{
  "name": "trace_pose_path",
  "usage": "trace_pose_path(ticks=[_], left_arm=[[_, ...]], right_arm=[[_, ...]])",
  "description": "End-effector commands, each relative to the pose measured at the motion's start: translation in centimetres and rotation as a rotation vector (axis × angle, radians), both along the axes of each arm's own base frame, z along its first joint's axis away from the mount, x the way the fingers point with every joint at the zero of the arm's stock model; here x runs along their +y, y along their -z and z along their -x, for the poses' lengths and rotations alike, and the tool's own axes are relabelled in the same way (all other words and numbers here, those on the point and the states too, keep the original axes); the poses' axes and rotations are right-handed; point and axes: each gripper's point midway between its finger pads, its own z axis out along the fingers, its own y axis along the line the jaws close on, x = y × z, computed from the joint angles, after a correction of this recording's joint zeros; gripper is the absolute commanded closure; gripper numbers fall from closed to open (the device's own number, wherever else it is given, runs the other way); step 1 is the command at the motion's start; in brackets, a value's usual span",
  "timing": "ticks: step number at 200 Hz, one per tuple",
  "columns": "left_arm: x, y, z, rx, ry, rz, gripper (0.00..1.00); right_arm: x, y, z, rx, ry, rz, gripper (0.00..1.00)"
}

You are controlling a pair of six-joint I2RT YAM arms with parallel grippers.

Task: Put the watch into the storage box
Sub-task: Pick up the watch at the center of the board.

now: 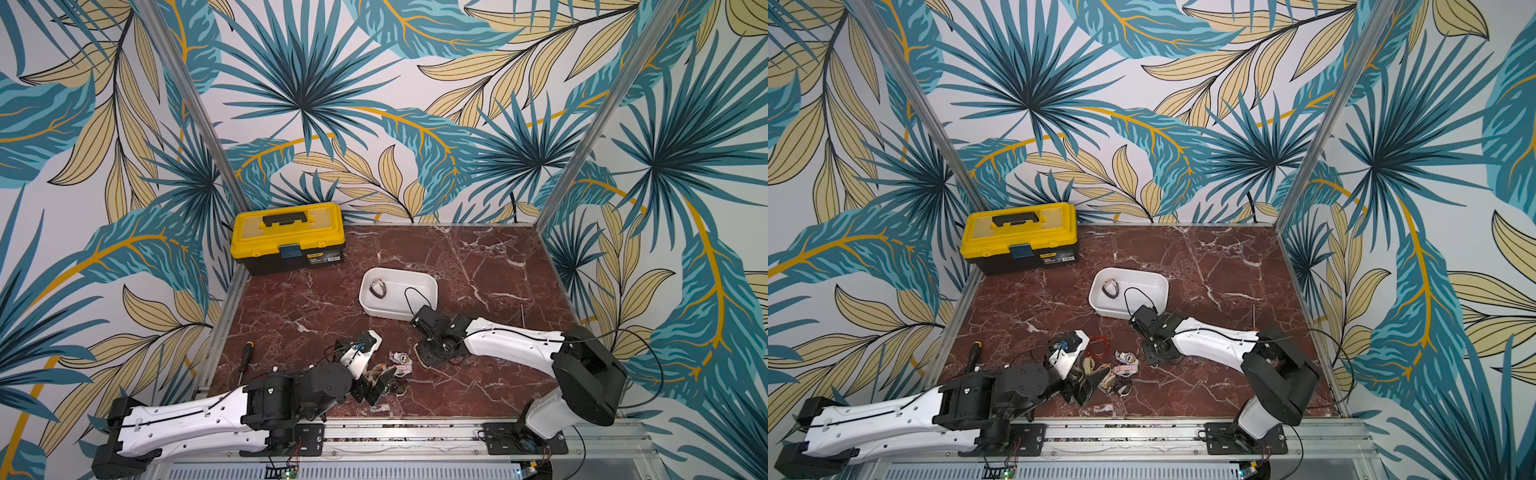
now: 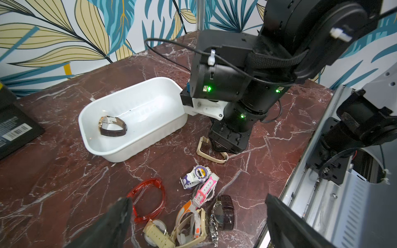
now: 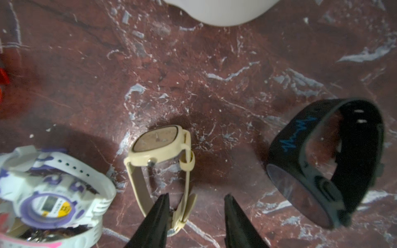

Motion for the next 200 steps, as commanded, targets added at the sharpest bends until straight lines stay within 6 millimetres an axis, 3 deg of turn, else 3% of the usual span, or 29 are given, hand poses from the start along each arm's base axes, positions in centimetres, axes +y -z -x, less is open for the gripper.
trace_pose_path(ticks=[1,60,102,133,158,200], left_arm=[[0.3,0.1,-0.6,-0.048,-0.029,-0.012,0.00],[0.6,0.0,-0.8,-0.057,-0.046,-0.018,0.00],[1.1,0.2,-0.9,-0.051,-0.063,-0.027,0.00],[1.5,0.3,-1.0,-0.055,-0.077,-0.031,0.00],[1.8,0.2,-1.1,-0.055,-0.084,-0.034,0.00],[2.3,-0.3,-1.2,-0.061,-0.106,-0.019,0.00]], right_arm=[[0.2,-0.1,-0.9,-0.037,0.016,0.015,0.57],[0.9,0.2,-2.3,-0.062,0.010,0.032,0.69],[1.2,1.0,-2.5,-0.042,0.010,0.051,0.89],[1.0,0.4,-2.5,-0.049,0.027,0.051,1.00],[0.5,-1.9,-2.3,-0.070,0.058,0.035,1.00],[-1.4,-8.3,-2.8,-0.181,0.158,0.025,1.00]])
